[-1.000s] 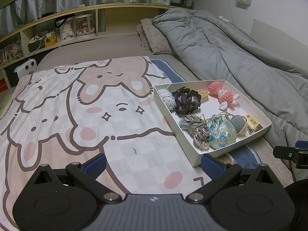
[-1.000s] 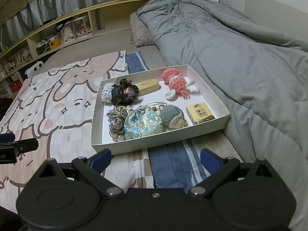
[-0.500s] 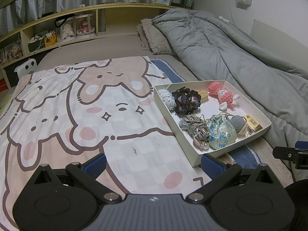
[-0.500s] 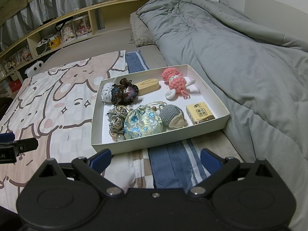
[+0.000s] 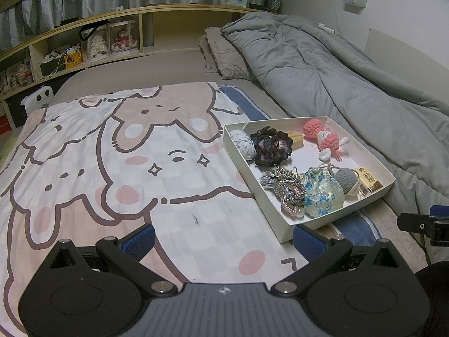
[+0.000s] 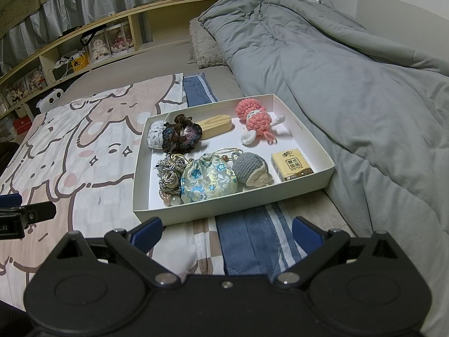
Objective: Organize objects
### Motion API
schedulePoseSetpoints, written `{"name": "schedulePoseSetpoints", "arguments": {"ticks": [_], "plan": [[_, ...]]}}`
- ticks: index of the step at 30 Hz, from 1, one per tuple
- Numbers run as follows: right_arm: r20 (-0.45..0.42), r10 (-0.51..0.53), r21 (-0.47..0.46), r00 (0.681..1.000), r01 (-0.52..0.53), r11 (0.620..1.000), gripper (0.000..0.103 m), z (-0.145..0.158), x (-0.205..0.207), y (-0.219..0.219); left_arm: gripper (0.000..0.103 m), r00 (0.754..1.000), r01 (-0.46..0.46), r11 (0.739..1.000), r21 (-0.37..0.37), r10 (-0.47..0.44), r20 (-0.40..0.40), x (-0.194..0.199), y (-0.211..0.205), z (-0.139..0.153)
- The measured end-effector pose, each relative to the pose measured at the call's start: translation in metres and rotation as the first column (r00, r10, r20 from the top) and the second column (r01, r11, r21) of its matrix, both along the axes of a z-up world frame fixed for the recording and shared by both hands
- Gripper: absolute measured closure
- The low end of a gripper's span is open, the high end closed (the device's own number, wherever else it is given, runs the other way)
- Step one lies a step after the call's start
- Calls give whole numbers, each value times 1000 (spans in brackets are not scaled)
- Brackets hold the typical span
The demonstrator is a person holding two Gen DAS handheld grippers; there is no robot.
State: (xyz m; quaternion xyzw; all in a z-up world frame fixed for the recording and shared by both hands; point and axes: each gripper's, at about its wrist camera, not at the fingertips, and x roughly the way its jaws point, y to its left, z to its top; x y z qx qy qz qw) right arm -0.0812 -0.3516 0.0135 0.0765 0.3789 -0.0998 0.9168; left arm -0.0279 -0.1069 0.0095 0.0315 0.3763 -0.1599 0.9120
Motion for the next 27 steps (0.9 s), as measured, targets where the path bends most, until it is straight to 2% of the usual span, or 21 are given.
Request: {"name": "schedulePoseSetpoints", "arguments": {"ticks": [27], "plan": [[-1, 0, 1, 1000, 0, 1000, 3, 1, 0, 0, 0, 1000, -8, 1000, -4, 7, -7, -1, -1, 0]]}}
